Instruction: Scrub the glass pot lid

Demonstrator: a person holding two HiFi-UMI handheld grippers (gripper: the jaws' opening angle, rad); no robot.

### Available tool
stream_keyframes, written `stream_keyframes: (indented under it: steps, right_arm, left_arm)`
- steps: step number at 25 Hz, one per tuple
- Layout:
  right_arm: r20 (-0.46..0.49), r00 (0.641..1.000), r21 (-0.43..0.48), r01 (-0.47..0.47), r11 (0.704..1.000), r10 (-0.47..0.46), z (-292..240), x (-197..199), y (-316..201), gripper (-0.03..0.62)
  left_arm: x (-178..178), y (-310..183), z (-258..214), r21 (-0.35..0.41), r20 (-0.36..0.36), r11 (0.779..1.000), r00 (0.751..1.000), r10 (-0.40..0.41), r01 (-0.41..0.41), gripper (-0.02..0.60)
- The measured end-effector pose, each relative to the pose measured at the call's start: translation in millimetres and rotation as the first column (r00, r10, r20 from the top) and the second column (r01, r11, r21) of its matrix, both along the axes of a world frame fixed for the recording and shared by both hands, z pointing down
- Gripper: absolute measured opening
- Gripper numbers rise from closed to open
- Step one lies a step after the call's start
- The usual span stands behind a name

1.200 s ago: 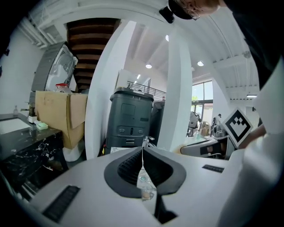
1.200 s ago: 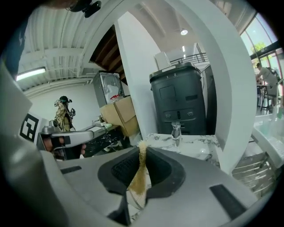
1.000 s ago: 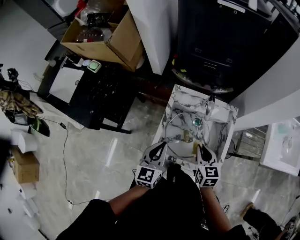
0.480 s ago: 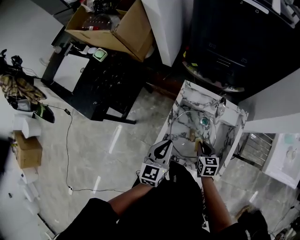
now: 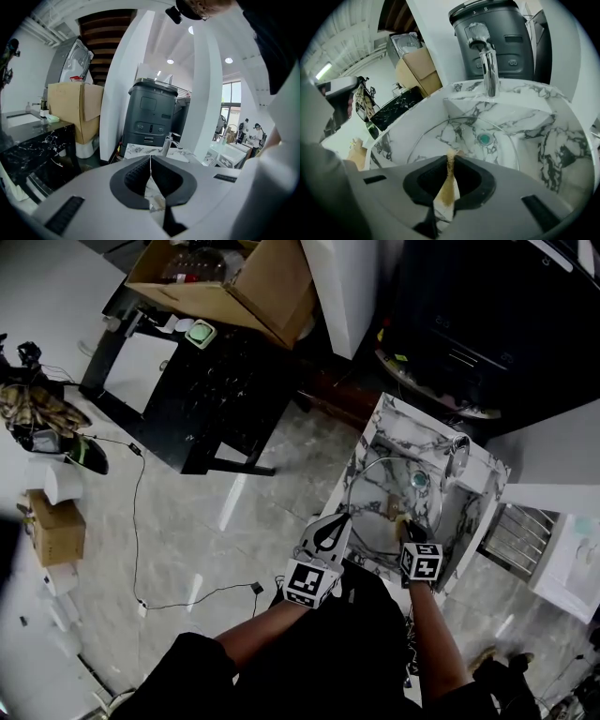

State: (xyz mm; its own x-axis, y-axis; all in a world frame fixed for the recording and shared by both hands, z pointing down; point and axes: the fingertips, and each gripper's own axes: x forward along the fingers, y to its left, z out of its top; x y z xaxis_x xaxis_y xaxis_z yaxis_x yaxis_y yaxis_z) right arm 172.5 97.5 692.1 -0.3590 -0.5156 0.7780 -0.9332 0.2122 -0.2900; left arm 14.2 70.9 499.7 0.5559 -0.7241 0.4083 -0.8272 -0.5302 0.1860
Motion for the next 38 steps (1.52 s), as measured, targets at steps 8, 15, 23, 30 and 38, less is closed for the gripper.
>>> stream_keyframes:
  steps: [8,15,23,30,38]
  right_arm:
    - [0.035,0.998,-0.033,0.043,0.999,-0.042,16,-15,-3,0.058]
    - [0.016,0.997,-0.063,0.078,0.995,-0.077,24,-34,-10,0.058]
    - [0.026,0.989,-0.107,0.15,0.983,-0.148,38,-55,-13,0.058]
    - [0.041,0.985,-0.154,0.17,0.973,-0.165,49,-66,-13,0.058]
    - [0.058,0.978,-0.165,0.207,0.964,-0.2,52,-80,-16,0.058]
  left_arm:
    - [-7,-10,6,-0.016,0.004,1.0,1.0,-0.006,0.006,0.018]
    - [-15,-13,9,-0.03,-0.004,0.999,1.0,-0.02,0.02,0.018]
    - [-35,-13,16,-0.045,-0.007,0.998,0.999,-0.052,0.052,0.018]
    - [-44,-11,17,-0.05,-0.013,0.996,0.998,-0.068,0.068,0.018]
    - [-49,-11,14,-0.063,-0.039,0.994,0.994,-0.097,0.095,0.018]
